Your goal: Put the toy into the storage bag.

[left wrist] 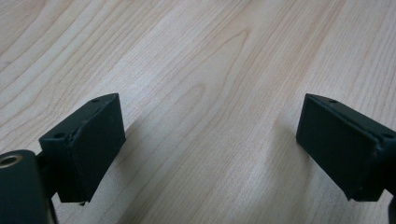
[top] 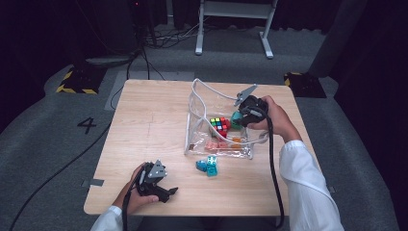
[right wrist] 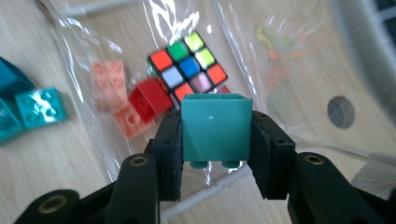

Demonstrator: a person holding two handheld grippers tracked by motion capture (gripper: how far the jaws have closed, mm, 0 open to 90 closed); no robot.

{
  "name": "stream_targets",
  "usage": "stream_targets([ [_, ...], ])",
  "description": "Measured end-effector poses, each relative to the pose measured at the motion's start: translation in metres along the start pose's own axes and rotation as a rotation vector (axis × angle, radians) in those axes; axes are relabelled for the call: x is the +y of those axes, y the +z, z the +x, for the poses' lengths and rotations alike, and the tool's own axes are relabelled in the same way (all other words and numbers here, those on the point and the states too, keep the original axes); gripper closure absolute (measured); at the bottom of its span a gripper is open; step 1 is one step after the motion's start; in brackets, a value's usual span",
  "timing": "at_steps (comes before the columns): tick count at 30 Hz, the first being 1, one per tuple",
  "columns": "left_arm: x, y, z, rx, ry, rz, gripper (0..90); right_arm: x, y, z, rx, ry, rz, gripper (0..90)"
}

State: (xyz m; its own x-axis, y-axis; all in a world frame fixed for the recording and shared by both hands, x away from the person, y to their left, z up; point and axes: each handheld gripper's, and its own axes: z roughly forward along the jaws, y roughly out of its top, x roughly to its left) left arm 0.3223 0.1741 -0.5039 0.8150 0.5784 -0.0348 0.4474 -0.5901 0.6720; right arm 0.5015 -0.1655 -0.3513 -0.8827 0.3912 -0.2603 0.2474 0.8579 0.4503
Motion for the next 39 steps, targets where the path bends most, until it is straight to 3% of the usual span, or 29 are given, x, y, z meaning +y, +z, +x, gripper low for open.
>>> stream_targets([
  [2, 0.000, 0.000, 0.000, 0.000, 0.000, 0.002, 8.1, -0.001, 0.004, 0.000, -0.009, -0.034, 0.047, 58.9],
  [5, 0.000, 0.000, 0.000, 0.000, 0.000, 0.002, 8.1, -0.005, 0.004, -0.001, -0.027, -0.035, 0.097, 59.0],
  [12, 0.000, 0.000, 0.000, 0.000, 0.000, 0.002, 8.1, -0.034, -0.011, -0.013, -0.016, 0.015, 0.069, 58.9],
  [15, 0.000, 0.000, 0.000, 0.000, 0.000, 0.002, 8.1, -0.046, -0.021, -0.017, -0.012, 0.060, 0.028, 58.4],
  [18, 0.000, 0.000, 0.000, -0.001, 0.000, 0.002, 8.1, -0.057, -0.029, -0.021, -0.012, 0.059, -0.012, 56.0],
  [19, 0.000, 0.000, 0.000, -0.001, 0.000, 0.001, 8.1, -0.060, -0.032, -0.020, -0.008, 0.094, -0.021, 53.8],
  [22, 0.000, 0.000, 0.000, 0.000, 0.000, 0.001, 8.1, -0.066, -0.042, -0.020, -0.011, 0.099, -0.082, 51.4],
  [26, 0.000, 0.000, 0.000, -0.001, 0.000, 0.000, 8.1, -0.073, -0.054, -0.018, -0.012, 0.142, -0.177, 46.9],
  [34, 0.000, 0.000, 0.000, -0.001, 0.000, 0.000, 8.1, -0.089, -0.079, -0.001, -0.081, 0.195, -0.291, 34.7],
  [39, 0.000, 0.000, 0.000, 0.000, 0.000, 0.001, 8.1, -0.104, -0.099, 0.011, -0.128, 0.268, -0.382, 27.2],
])
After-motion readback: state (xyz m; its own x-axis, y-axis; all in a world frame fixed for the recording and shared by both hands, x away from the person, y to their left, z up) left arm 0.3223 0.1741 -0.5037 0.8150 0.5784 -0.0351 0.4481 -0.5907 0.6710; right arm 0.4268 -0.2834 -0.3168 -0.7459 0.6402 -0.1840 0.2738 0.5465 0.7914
